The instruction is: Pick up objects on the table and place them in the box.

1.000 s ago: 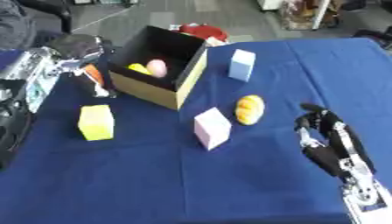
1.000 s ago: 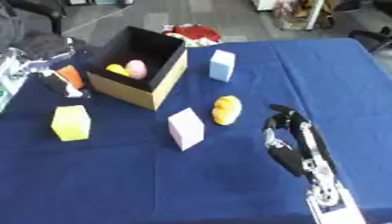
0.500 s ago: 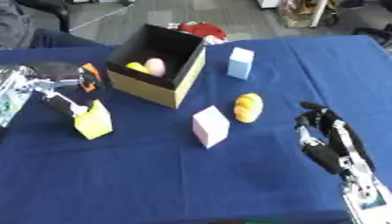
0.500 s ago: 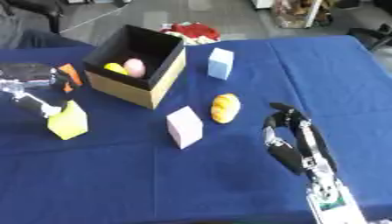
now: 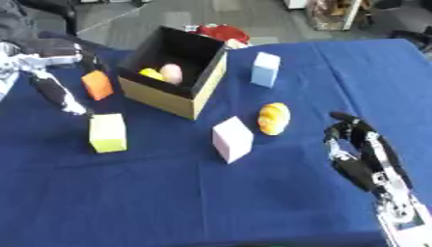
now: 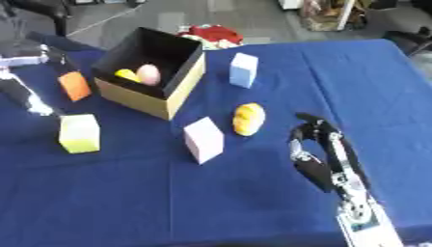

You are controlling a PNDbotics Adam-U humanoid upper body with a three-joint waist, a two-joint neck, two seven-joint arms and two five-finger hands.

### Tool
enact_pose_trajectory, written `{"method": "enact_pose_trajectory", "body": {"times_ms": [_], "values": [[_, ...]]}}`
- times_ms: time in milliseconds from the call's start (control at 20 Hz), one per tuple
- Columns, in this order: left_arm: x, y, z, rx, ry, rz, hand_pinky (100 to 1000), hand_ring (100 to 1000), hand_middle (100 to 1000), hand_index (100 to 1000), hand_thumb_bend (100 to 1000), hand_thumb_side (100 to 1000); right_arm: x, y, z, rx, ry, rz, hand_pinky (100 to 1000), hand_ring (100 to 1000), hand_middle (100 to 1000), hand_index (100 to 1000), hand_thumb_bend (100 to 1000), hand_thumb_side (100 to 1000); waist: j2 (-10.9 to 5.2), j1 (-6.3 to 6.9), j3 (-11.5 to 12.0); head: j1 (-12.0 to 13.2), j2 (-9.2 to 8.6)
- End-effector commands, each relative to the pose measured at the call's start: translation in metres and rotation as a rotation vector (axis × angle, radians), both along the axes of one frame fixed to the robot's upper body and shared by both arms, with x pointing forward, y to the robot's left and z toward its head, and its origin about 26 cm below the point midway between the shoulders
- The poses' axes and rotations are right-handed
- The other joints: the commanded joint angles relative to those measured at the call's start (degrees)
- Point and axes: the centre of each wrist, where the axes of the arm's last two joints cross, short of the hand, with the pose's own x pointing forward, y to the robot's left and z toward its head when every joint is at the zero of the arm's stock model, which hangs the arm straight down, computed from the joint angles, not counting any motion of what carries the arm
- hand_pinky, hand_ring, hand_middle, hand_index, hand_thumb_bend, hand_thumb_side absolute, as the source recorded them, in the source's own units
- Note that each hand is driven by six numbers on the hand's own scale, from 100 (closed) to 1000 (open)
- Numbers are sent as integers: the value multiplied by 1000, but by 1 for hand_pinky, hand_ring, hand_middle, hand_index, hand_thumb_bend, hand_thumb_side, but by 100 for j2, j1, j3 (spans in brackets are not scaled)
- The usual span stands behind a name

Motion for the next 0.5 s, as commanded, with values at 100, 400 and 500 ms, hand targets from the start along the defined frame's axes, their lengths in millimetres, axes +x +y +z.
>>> {"method": "enact_pose_trajectory", "body": {"times_ms": [100, 400, 500], "values": [[-12, 2, 16, 90, 80, -45, 830, 772, 786, 893, 713, 421, 1, -6, 5, -26, -19, -8, 807, 585, 575, 821, 100, 304, -138, 83, -3, -15, 14], [-13, -1, -22, 156, 202, -68, 821, 764, 774, 885, 697, 399, 1, -6, 5, -27, -19, -6, 807, 585, 575, 821, 100, 303, -144, 83, -24, 2, 17], [-12, 1, -31, 162, 225, -52, 817, 761, 772, 882, 690, 384, 1, -6, 5, -26, -18, -5, 807, 585, 575, 821, 100, 302, -145, 78, -22, 0, 20]]}}
